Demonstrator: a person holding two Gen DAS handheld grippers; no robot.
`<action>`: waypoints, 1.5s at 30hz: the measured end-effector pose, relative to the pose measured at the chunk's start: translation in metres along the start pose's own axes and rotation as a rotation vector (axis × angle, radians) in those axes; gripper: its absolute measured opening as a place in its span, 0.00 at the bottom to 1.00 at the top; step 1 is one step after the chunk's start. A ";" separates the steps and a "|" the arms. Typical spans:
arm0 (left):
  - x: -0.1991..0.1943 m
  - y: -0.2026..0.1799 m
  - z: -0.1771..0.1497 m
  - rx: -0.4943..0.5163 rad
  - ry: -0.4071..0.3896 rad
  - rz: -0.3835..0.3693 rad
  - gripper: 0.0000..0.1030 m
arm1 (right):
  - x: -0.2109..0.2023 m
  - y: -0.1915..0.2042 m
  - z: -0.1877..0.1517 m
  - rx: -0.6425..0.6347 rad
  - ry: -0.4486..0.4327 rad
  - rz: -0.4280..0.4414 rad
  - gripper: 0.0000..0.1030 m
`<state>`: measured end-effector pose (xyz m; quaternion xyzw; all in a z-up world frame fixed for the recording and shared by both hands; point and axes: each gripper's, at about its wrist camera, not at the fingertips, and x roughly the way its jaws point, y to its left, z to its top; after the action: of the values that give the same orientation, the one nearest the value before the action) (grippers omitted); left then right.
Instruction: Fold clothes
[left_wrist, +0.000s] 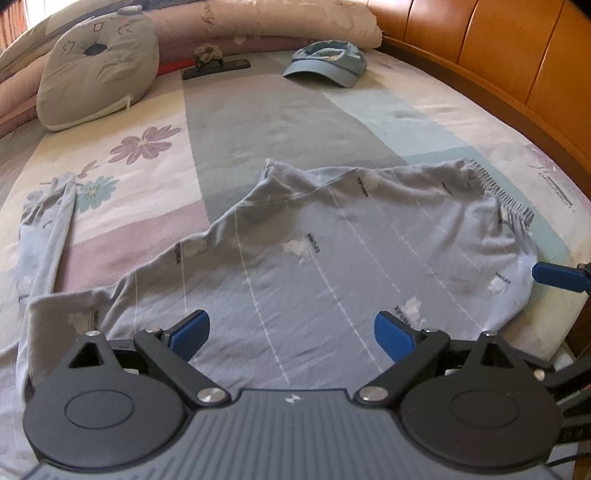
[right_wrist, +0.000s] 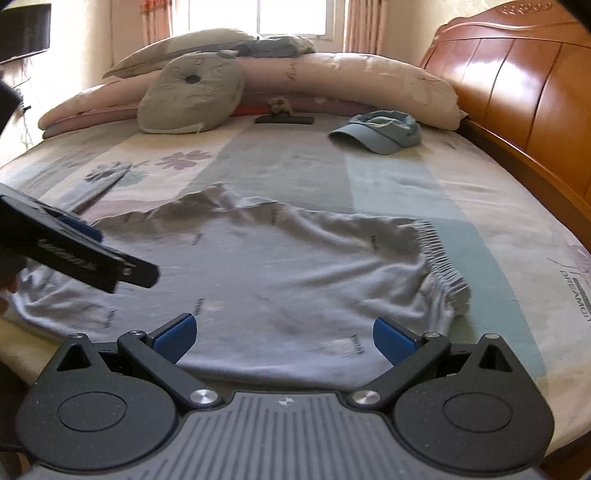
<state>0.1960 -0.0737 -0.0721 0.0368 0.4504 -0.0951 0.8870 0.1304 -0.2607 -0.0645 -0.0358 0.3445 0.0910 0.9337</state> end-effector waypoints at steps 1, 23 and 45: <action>0.000 0.001 -0.002 -0.003 0.004 0.000 0.93 | -0.001 0.003 0.000 -0.005 0.004 0.001 1.00; 0.021 0.014 -0.006 -0.001 0.026 0.005 0.93 | 0.017 0.014 0.015 -0.029 0.023 -0.003 1.00; 0.008 0.029 0.000 -0.006 -0.006 -0.039 0.96 | 0.056 0.000 -0.001 0.035 0.076 0.012 1.00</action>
<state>0.2065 -0.0462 -0.0794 0.0253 0.4486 -0.1111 0.8865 0.1714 -0.2522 -0.1011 -0.0209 0.3816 0.0890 0.9198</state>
